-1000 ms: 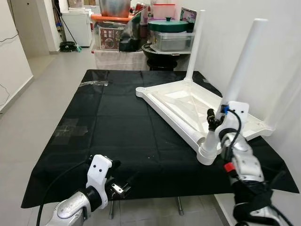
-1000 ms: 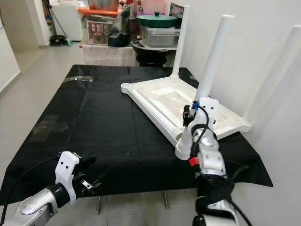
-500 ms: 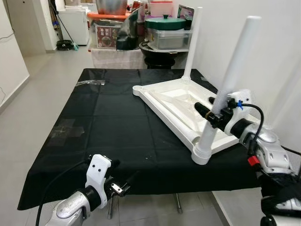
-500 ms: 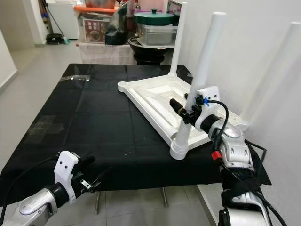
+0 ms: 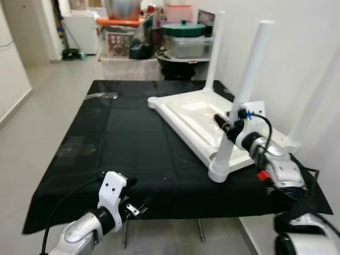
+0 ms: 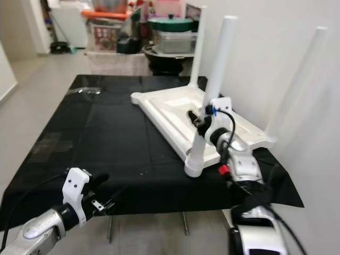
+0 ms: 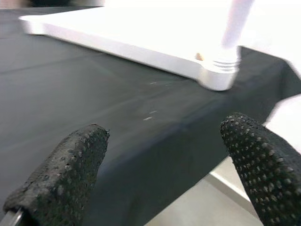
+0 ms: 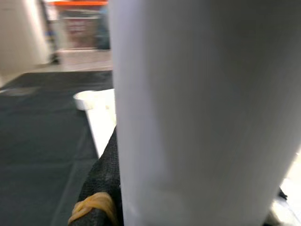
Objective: Building children table
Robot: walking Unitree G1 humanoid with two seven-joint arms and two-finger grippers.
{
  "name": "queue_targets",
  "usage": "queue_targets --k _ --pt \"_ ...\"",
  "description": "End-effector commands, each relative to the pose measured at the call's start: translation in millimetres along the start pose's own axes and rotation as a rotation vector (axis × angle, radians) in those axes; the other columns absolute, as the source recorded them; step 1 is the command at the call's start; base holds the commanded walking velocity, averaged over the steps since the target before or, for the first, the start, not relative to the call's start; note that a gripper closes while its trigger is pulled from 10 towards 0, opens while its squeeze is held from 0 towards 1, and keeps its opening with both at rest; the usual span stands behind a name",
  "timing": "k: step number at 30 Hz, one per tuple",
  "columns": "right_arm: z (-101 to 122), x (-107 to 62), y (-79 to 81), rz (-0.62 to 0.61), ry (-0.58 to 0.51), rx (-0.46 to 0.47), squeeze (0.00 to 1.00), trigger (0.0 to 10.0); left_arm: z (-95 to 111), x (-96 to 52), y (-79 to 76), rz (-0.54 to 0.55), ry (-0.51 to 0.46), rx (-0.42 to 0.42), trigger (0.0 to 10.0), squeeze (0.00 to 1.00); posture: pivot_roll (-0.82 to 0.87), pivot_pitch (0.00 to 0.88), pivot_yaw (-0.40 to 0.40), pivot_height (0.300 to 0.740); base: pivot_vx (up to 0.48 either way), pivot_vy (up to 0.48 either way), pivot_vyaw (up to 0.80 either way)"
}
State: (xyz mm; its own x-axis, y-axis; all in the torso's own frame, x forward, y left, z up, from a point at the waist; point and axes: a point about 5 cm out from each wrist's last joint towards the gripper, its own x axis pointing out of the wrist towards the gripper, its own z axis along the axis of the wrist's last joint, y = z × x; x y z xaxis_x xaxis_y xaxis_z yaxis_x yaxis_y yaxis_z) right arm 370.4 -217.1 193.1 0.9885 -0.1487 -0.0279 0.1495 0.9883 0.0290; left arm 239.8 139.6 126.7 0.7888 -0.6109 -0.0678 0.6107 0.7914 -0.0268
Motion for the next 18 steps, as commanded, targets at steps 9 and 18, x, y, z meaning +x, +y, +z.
queue_targets --k 9,18 --pt "-43.4 -38.1 17.0 -0.271 0.152 -0.097 0.0 0.0 -4.9 -1.0 0.1 0.007 0.022 -0.003 10.0 0.0 0.07 0.0 -0.068 0.74 0.0 0.0 0.0" --pt "-27.3 -21.1 28.2 -0.147 0.108 -0.05 0.0 10.0 -6.2 0.0 -1.7 0.01 0.021 -0.009 10.0 0.0 0.06 0.0 -0.07 0.74 0.0 0.0 0.0"
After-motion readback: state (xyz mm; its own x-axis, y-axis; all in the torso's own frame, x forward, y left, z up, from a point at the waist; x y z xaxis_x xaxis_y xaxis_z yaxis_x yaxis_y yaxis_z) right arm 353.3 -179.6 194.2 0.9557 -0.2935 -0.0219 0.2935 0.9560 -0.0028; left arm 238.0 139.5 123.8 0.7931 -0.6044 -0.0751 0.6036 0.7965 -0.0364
